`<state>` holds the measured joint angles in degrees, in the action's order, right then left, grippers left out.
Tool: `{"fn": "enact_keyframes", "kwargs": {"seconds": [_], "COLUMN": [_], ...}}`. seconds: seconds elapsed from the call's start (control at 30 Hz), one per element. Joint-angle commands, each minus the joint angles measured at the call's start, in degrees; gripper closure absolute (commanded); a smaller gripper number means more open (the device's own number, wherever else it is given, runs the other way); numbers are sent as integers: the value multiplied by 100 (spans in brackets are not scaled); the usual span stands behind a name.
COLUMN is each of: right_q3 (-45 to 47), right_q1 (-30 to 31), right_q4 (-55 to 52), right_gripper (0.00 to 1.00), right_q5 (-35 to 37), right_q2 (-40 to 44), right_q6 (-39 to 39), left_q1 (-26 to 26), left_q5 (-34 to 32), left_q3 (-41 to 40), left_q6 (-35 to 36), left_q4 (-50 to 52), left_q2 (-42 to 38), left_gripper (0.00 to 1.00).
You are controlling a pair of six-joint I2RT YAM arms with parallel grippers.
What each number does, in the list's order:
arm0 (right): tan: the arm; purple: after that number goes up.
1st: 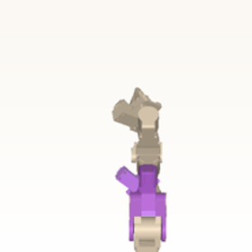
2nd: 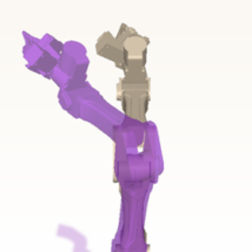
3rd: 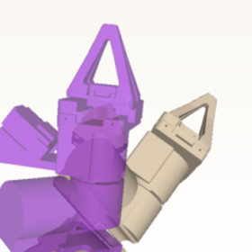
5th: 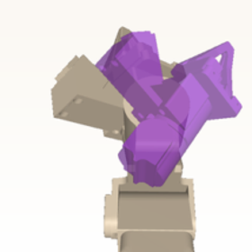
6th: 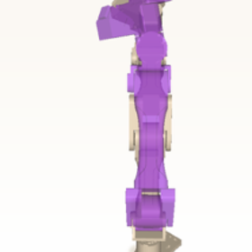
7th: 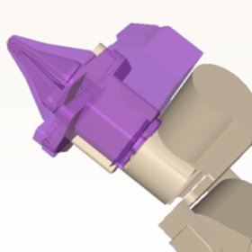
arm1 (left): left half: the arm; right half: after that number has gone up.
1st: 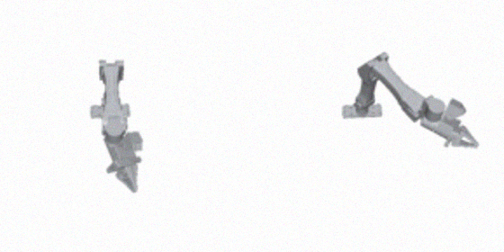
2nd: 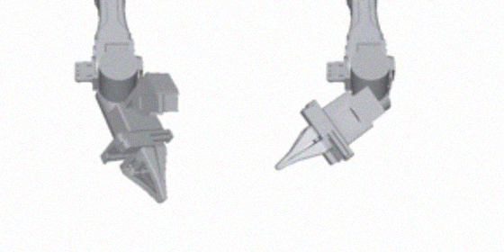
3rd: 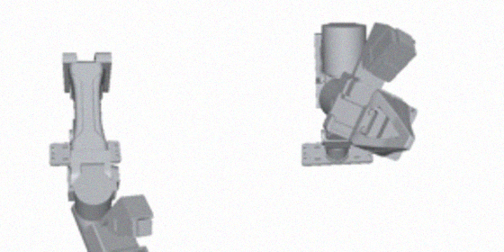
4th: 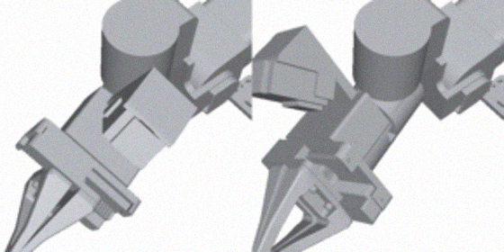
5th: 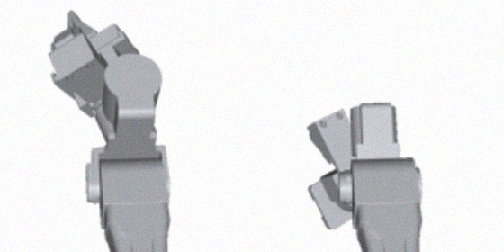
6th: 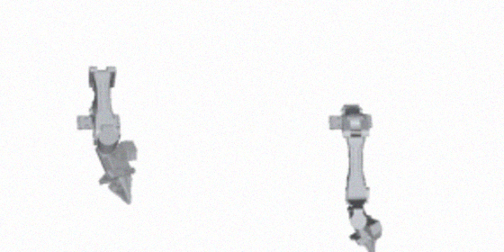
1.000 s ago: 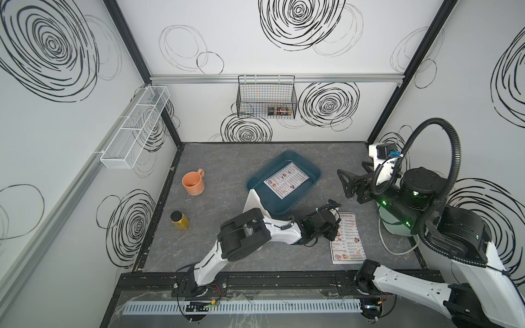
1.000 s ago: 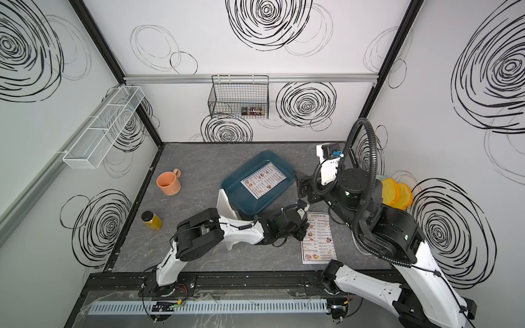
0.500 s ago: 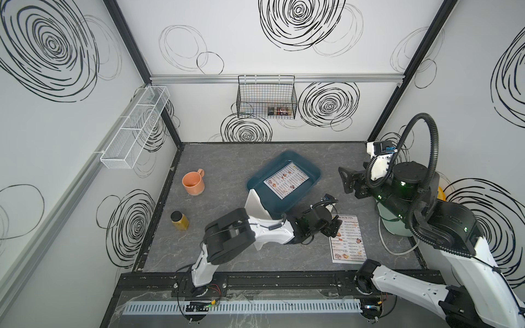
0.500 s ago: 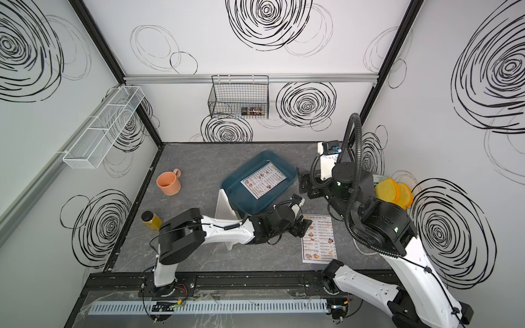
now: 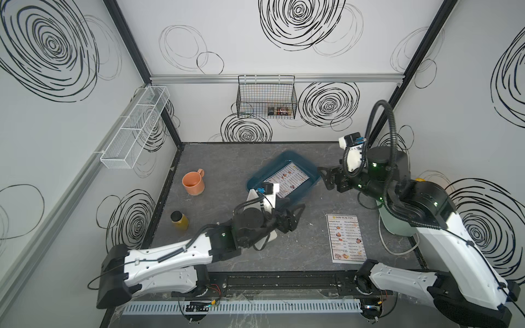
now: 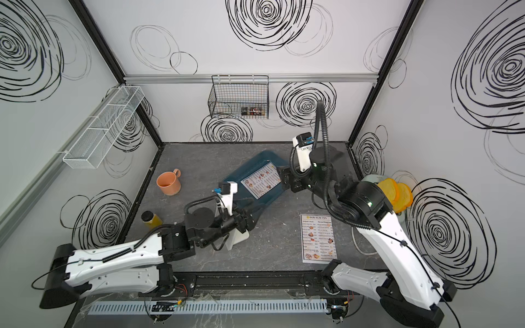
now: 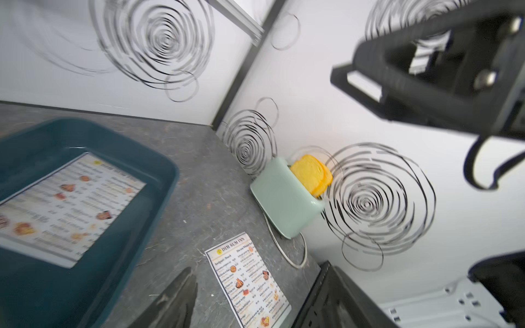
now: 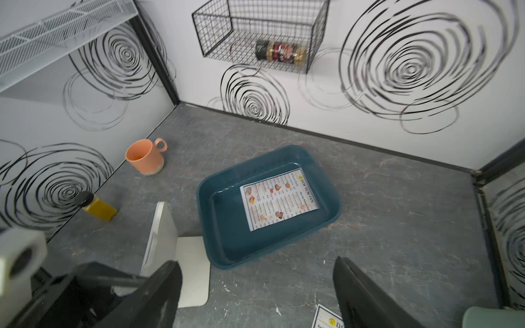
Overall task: Replace the menus in the menu holders
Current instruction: Move the menu holder to the center of the board.
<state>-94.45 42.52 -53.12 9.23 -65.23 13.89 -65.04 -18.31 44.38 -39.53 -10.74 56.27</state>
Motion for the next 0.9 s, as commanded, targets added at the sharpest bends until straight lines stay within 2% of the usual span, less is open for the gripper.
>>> {"fn": "enact_keyframes", "kwargs": {"seconds": [0.0, 0.07, 0.2, 0.33, 0.43, 0.57, 0.67, 0.87], "right_q3": [-2, 165, 801, 1585, 2039, 2453, 2467, 2424], "right_q1": [175, 615, 1502, 2121, 2298, 2352, 2357, 2355], "right_q4": [-139, -23, 463, 1027, 1422, 1956, 2128, 2417], "right_gripper": [13, 13, 11, 10, 12, 24, 34, 62], "right_q5": [-1023, -1094, -1085, -900, -926, -1072, -1147, -1096], "right_q2": [-348, -532, -807, -962, -1085, -1315, -1519, -1814], "right_q6": [102, 320, 872, 1227, 1444, 1587, 1649, 1629], "left_q1": [406, 863, 2152, 3460, 4105, 4506, 4561, 4563], "left_q5": [-668, -726, -509, 145, 584, 859, 894, 865], "left_q3": [40, 151, 256, 161, 119, 56, 42, 48], "left_q6": [-828, -933, -1035, -1142, -1154, -1145, -1154, -1189], "left_q4": [1171, 1616, 2338, 2681, 2867, 3021, 3127, 3308], "left_q2": [-673, -1004, -1521, -1887, -2050, -2196, -2267, -2413], "left_gripper": [26, 26, 27, 27, 28, 29, 30, 31]}}
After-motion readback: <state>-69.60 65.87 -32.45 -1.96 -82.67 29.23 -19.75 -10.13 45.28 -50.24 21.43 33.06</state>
